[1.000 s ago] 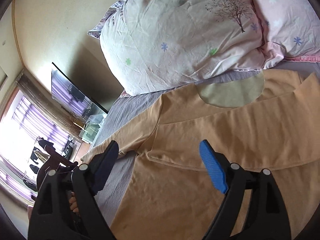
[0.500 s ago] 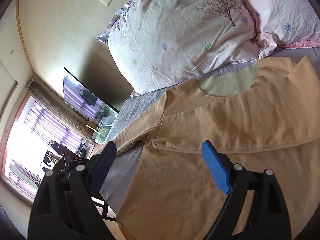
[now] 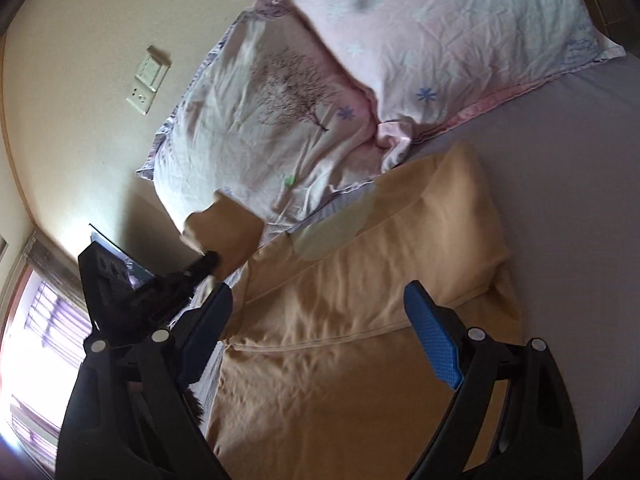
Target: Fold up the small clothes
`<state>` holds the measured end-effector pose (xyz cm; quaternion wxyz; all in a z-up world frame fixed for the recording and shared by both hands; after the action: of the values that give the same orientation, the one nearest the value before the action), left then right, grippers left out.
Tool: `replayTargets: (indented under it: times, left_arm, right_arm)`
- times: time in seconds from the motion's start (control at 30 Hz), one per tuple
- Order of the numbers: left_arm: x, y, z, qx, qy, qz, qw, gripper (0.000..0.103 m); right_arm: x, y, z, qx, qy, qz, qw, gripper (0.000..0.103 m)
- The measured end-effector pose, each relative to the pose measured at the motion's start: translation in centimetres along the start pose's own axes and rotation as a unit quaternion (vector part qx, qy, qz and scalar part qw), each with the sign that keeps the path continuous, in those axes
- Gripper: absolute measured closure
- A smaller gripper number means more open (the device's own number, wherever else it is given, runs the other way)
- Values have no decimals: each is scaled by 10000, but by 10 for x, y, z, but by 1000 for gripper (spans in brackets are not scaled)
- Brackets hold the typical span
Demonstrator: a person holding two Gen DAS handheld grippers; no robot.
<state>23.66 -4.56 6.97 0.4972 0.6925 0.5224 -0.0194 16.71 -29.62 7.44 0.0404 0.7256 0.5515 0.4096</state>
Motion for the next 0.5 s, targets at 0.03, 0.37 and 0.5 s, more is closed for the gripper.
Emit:
replayTargets:
  times: [0.03,0.37,0.5]
  left_arm:
    - [-13,-13,33,439,54,231,9988,99]
    - [-50,-53,11,799,140,1357,9874,31]
    - [6,-25,-27,309,1410,1185,9824,29]
  right_arm:
    - [-10,3,3,62,-101,88,9999,16]
    - [-31,31,31,378,-557,-9,9977,40]
    - [-17,36,76,708,-1057,-525,9905,54]
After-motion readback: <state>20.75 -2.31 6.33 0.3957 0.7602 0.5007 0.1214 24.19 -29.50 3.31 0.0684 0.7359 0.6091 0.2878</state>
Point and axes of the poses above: each gripper's, at about its wrist camera, not at the fingertips, and z roughly the way its jaws point, x to its left, y to its top, the point moved 3 cm from there along z, roughly the way its jaws point, and after that the axes turned 14 degrees about -y, right-handed, at the moved point
